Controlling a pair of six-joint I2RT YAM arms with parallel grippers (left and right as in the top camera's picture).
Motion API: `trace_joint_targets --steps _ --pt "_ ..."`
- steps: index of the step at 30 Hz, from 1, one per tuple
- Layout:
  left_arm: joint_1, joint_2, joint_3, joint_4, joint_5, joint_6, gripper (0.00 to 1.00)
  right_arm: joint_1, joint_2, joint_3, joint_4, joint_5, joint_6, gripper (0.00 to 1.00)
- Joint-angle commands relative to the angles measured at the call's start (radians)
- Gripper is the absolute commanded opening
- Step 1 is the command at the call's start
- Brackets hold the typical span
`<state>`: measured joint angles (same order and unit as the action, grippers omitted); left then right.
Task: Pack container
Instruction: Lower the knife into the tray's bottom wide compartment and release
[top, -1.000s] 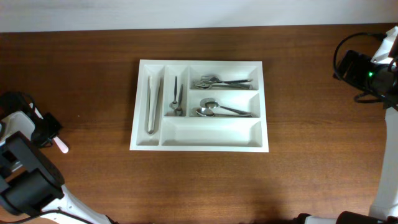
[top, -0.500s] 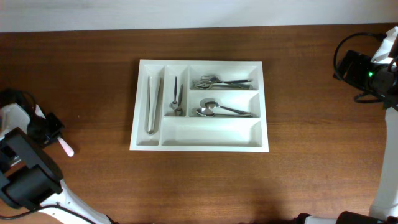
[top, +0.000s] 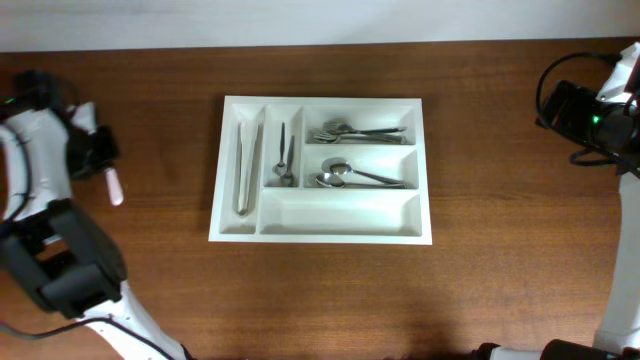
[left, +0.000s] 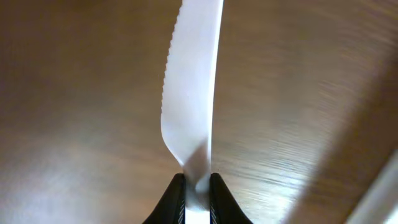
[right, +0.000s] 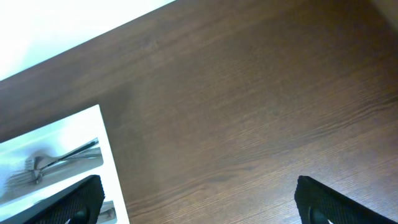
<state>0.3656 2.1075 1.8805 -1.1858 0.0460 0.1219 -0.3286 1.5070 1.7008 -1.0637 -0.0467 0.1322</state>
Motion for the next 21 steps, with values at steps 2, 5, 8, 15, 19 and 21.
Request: trace_joint_targets --steps 2,5,8,15,19,21 --pt "-0.169 -0.047 0.023 -0.001 0.045 0.232 0.02 -0.006 -0.001 -0.005 0.001 -0.006 0.008 0.99" --pt "-0.299 -0.075 0.023 0.005 0.048 0.353 0.02 -0.006 -0.001 -0.005 0.001 -0.005 0.008 0.99" --pt "-0.43 -0.094 0.023 0.003 0.044 0.471 0.02 -0.006 -0.001 -0.005 0.001 -0.005 0.008 0.99" --pt "-0.689 -0.097 0.016 -0.026 0.045 0.742 0.02 -0.006 0.0 -0.005 0.001 -0.005 0.008 0.99" --pt "-0.805 -0.093 0.015 -0.066 0.054 0.846 0.02 -0.006 0.0 -0.005 0.001 -0.005 0.008 0.99" --pt "-0.845 -0.093 0.014 -0.092 0.084 0.873 0.02 -0.006 0.0 -0.005 0.001 -0.005 0.008 0.99"
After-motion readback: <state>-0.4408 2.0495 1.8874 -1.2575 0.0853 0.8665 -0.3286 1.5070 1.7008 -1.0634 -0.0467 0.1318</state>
